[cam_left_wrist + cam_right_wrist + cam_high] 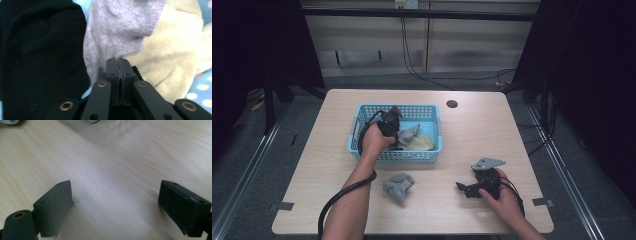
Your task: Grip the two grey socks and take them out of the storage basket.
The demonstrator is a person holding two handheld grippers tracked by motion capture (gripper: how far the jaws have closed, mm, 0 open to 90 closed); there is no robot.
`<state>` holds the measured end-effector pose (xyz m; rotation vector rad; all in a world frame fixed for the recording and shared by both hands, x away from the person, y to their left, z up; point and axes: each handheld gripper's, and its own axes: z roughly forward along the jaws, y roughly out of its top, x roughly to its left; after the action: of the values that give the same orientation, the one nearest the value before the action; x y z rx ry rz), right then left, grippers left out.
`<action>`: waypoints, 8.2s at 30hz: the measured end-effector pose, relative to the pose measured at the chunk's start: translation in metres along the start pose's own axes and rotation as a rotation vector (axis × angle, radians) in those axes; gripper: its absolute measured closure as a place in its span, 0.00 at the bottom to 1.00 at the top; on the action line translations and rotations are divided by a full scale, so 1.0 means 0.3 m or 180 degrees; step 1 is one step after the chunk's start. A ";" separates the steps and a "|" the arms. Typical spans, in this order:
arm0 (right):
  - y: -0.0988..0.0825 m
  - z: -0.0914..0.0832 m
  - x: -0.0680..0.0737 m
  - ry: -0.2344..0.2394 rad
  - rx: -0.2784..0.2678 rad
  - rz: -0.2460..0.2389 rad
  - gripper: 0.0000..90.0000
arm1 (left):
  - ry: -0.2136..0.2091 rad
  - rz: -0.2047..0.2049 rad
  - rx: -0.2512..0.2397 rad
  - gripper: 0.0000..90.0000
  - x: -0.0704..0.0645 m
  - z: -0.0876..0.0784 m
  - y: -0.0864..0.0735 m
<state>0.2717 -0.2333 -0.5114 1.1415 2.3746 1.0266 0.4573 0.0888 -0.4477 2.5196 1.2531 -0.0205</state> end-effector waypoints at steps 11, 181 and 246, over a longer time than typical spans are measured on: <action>0.000 -0.001 0.000 -0.0002 0.0004 0.0005 0.13 | 0.0005 0.0054 0.0039 0.98 0.005 -0.091 -0.004; 0.000 -0.001 0.000 -0.0002 0.0008 -0.0005 0.13 | -0.0520 0.0978 0.0272 0.51 -0.346 -0.178 -0.186; 0.000 0.000 -0.001 0.0004 0.0007 -0.0009 0.13 | -0.0178 0.1092 -0.0895 0.25 0.050 -0.041 -0.613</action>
<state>0.2717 -0.2335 -0.5114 1.1384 2.3782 1.0241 0.3217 0.2073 -0.4902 2.4294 0.7304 0.1530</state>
